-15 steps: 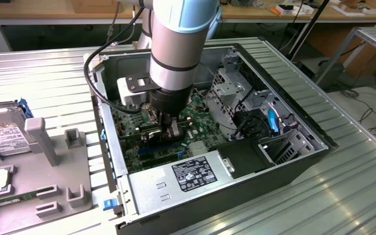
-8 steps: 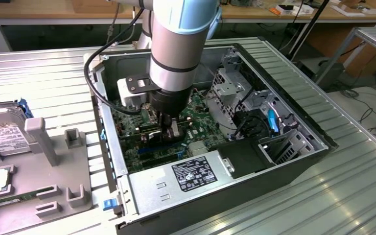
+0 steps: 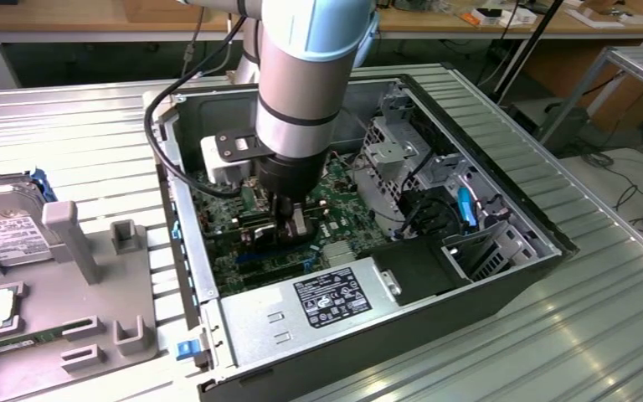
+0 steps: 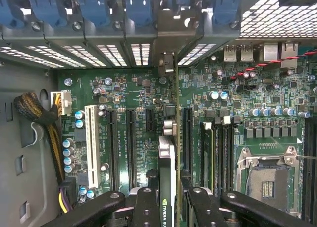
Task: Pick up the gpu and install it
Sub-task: 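Insert the gpu into the slot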
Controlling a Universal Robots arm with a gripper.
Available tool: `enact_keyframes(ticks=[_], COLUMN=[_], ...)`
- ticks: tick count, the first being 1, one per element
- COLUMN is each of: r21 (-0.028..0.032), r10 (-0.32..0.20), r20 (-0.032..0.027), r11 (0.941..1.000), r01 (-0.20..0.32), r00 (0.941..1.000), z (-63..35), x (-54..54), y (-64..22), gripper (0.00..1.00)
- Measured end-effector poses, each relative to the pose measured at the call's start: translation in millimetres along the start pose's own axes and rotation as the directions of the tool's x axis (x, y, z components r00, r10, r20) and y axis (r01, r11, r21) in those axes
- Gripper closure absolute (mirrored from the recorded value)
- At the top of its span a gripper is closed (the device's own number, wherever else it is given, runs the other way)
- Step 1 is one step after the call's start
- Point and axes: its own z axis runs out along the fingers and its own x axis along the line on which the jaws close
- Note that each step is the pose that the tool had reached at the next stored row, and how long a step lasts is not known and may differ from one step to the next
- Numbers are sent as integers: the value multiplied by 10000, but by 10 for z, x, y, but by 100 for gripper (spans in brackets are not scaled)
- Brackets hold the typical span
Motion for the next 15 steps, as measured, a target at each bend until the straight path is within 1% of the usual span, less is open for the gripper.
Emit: enact_keyframes(ticks=[8, 15], r21=[10, 14], r10=[230, 268], r20=[-2, -3], r11=[9997, 9996], r01=[-230, -268], r00=[9997, 9996], z=[14, 29], x=[-1, 0], y=[12, 23], gripper=[73, 73])
